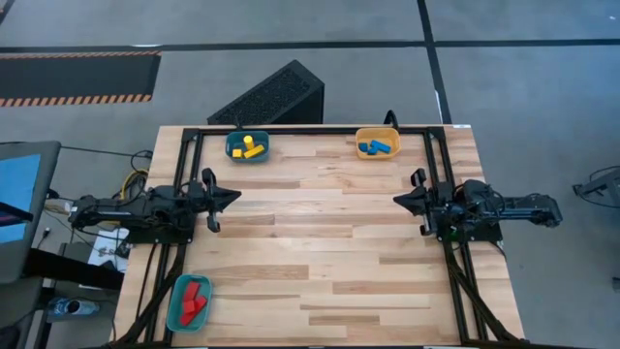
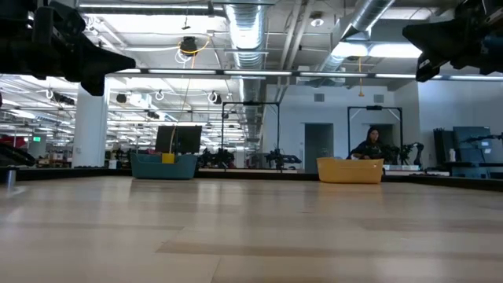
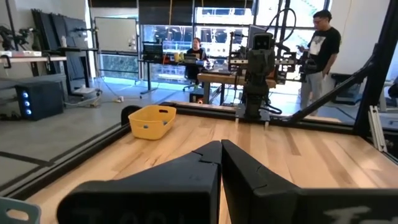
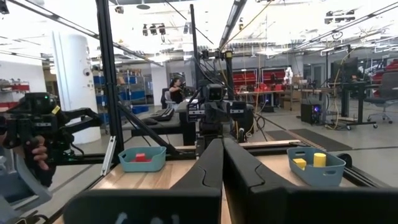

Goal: Sort & place blocks by color
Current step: Return to Home Position

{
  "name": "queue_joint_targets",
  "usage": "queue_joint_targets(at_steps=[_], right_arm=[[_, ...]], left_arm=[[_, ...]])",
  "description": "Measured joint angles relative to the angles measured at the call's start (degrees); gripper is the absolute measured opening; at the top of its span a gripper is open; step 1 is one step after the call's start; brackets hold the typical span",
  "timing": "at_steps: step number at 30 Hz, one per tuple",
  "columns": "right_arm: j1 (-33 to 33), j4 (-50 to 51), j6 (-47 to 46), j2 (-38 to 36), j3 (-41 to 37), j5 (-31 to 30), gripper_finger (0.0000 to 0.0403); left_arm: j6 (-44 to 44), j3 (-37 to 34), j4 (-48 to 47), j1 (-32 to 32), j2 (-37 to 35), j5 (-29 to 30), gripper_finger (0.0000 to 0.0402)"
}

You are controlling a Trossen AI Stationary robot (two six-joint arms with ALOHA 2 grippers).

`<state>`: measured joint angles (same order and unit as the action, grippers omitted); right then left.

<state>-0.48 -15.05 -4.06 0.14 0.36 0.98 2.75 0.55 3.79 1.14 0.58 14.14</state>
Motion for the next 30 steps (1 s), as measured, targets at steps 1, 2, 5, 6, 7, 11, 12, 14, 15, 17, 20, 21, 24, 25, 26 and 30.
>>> queue_joint_targets(at_steps=[1,2,5,6,7,11,12,14,15,17,20,21,24,25,26,30], right_arm=[[0.0,0.0,0.0,0.0,0.0,0.0,0.0022],[0.1,0.0,0.0,0.0,0.0,0.0,0.0022],[0.1,0.1,-0.3,0.0,0.0,0.0,0.0019],[0.1,0.7,-0.8,0.0,0.0,0.0,0.0019],[0.1,1.8,-1.5,0.0,0.0,0.1,0.0018],[0.1,7.7,-4.8,0.0,0.0,0.1,0.0018],[0.1,9.5,-4.9,0.0,0.0,0.1,0.0019],[0.1,12.6,-4.9,0.0,0.0,0.1,0.0022],[0.1,13.4,-5.0,0.0,0.0,-0.1,0.0023],[0.1,13.5,-5.0,0.5,0.1,-0.3,0.0025],[0.1,13.7,-5.0,1.0,0.2,-0.3,0.0028],[0.1,13.7,-5.0,1.0,0.2,-0.3,0.0028],[0.1,13.9,-5.0,1.0,0.2,-0.3,0.0028],[0.1,13.9,-5.0,1.0,0.2,-0.3,0.0028],[0.1,13.9,-5.0,1.0,0.2,-0.3,0.0027],[0.1,14.0,-5.0,1.0,0.2,-0.3,0.0027]], left_arm=[[0.1,0.0,0.0,0.0,0.0,0.0,0.0000],[0.1,0.0,0.0,0.0,0.0,0.0,0.0000],[0.0,0.0,0.0,0.0,0.1,0.0,0.0000],[-0.3,0.0,0.0,0.0,0.1,0.0,0.0000],[-0.8,0.0,0.0,0.0,0.2,0.0,0.0000],[-1.0,0.0,0.0,0.0,0.2,0.1,0.0000],[-0.3,0.0,0.0,0.0,0.2,0.1,0.0000],[0.3,-0.1,0.0,0.0,0.2,0.1,0.0000],[0.1,-0.1,0.0,0.0,0.2,0.1,0.0000],[-0.8,-0.1,0.0,0.0,0.2,0.1,0.0000],[-1.0,-0.1,0.0,0.0,0.2,0.1,0.0000],[-0.6,-0.1,0.0,0.0,0.2,0.1,0.0000],[0.1,-0.1,0.0,0.0,0.2,0.1,0.0000],[0.1,-0.1,0.0,0.0,0.2,0.1,0.0000],[0.0,-0.1,0.0,0.0,0.2,0.1,0.0000],[-0.3,-0.1,0.0,0.0,0.2,0.1,0.0000]])
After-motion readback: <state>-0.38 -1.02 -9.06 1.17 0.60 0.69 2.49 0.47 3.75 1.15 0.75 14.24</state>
